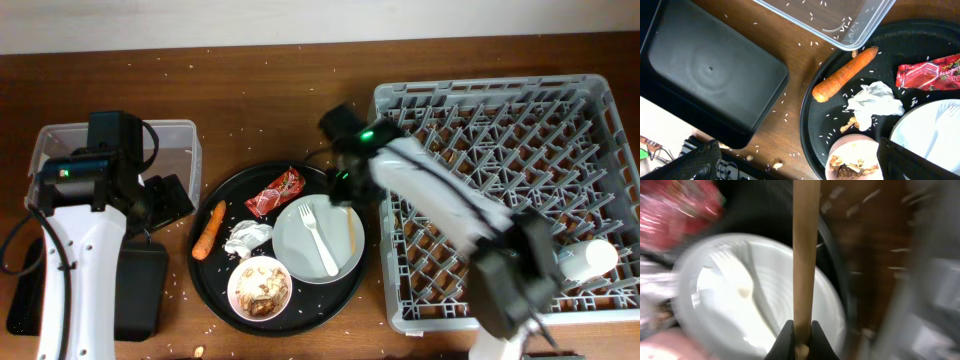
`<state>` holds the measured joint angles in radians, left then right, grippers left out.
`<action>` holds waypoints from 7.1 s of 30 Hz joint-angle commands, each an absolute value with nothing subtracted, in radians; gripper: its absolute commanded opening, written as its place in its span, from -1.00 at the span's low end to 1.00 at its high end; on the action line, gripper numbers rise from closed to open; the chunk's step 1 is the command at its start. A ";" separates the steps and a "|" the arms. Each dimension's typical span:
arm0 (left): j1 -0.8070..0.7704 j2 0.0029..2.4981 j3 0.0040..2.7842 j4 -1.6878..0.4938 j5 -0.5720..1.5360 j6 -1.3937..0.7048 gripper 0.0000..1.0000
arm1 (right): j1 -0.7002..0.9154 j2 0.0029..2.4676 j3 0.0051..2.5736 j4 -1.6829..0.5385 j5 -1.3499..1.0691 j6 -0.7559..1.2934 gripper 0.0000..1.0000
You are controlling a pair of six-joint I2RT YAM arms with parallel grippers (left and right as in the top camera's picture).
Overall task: Sort waste into correct bins and load items into the dishwasher rack
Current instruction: 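Reach the right gripper to the white plate and grasp its rim, then lift the white plate and stand it upright in the dish rack, then grasp the red snack wrapper with the left gripper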
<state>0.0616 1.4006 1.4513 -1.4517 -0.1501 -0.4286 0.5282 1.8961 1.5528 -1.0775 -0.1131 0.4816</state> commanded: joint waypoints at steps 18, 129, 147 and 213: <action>0.067 1.394 1.461 -1.452 -0.154 -0.440 0.98 | 0.700 1.916 1.491 -1.019 -0.120 0.303 -0.92; -0.252 2.041 1.344 -0.863 0.023 -0.029 -1.00 | 0.189 1.240 1.766 -1.616 -0.041 0.294 0.97; -0.403 1.920 1.214 -0.655 -0.129 -0.002 0.35 | 0.190 1.240 1.766 -1.618 -0.042 0.294 0.97; -0.331 1.660 1.060 -0.577 -0.179 -0.063 -1.00 | 0.190 1.240 1.766 -1.647 -0.042 0.294 0.97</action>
<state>-0.3313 1.7538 1.0107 -0.5648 -0.2043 -0.0715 0.1898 1.2407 1.7634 -1.6466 -0.0467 0.2882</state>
